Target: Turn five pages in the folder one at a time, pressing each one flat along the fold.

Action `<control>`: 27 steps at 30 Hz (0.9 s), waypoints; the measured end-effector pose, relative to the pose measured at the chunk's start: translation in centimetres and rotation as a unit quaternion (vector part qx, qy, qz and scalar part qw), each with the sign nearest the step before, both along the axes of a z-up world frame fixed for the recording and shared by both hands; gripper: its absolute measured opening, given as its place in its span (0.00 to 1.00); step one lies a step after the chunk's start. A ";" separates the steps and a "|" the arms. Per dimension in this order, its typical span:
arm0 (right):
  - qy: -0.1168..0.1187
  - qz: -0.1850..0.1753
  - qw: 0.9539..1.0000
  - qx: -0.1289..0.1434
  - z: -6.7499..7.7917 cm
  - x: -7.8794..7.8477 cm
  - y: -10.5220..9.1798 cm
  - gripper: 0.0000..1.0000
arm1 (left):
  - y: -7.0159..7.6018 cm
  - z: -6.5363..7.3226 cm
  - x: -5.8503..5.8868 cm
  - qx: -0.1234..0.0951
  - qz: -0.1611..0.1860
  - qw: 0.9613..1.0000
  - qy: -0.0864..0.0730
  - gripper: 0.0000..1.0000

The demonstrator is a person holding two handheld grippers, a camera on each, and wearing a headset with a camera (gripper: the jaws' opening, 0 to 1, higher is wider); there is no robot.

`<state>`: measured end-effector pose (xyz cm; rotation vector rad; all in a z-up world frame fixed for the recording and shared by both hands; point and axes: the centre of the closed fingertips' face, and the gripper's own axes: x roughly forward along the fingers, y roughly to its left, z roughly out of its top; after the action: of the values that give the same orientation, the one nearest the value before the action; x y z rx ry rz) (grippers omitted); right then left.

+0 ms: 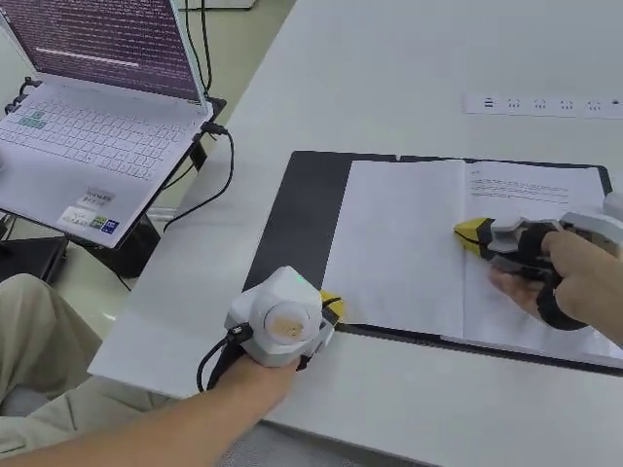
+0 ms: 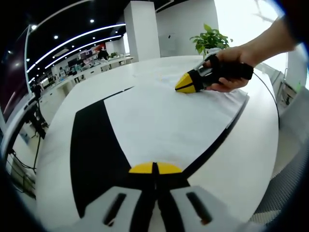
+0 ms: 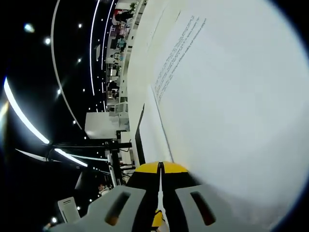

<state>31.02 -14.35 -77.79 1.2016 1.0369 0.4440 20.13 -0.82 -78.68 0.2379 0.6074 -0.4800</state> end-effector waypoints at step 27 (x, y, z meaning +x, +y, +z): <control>0.017 0.055 0.998 0.007 -0.9 -7.8 0.1 0.00 | -0.2 0.1 0.0 0.004 -0.002 1.000 -0.004 0.00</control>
<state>23.17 -14.25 -78.70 1.1713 1.1345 0.5185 20.14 -0.98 -78.63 0.2477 0.6013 -0.4798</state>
